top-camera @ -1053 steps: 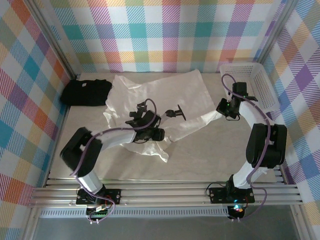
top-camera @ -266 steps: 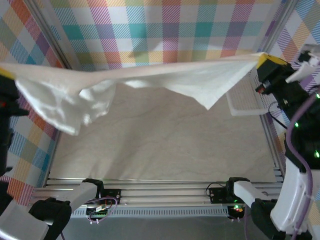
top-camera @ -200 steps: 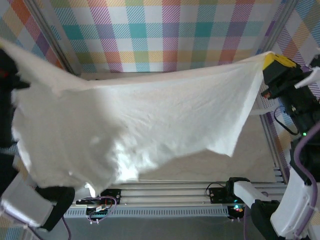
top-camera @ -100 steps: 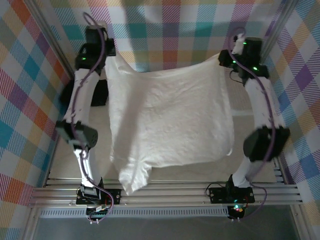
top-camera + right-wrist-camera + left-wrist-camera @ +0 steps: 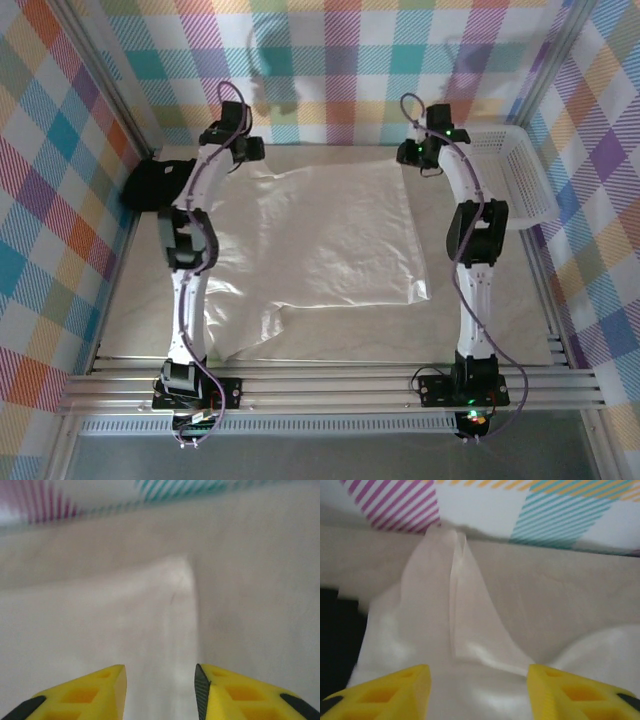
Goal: Fold the inside-out t-shirt
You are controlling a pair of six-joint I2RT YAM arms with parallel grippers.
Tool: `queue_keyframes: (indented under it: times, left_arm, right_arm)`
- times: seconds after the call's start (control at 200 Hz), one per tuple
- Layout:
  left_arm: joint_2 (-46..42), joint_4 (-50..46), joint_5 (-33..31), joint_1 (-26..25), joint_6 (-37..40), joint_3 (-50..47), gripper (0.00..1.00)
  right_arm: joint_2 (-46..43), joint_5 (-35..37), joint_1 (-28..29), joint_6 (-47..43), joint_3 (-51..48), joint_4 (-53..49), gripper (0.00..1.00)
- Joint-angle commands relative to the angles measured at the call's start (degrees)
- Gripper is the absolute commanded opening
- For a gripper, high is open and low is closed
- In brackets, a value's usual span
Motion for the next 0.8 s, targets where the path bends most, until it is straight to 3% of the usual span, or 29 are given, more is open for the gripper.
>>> queue_keyframes:
  times: [0.0, 0.11, 0.285, 0.495, 0.795]
  left_arm:
    - [-23.0, 15.1, 3.9, 0.6, -7.3, -22.5, 0.58]
    - [-34.9, 26.5, 8.5, 0.5, -14.9, -44.3, 0.62]
    - [-43.9, 32.2, 11.6, 0.5, -21.1, -64.7, 0.63]
    - [-48.1, 30.1, 14.1, 0.2, -20.5, -76.7, 0.63]
    - [-46.5, 28.9, 14.7, -0.2, -19.1, -81.5, 0.63]
  right_arm:
    - [-17.0, -1.9, 3.4, -1.6, -15.8, 7.3, 0.44]
    - [-27.6, -1.0, 6.0, 1.5, -34.1, 9.7, 0.45]
    - [-35.4, -6.6, 7.5, 8.2, -52.7, 12.1, 0.46]
    - [-37.4, -3.0, 7.1, 9.3, -60.9, 9.7, 0.46]
    - [-26.2, -4.2, 0.5, 11.6, -59.0, 8.3, 0.43]
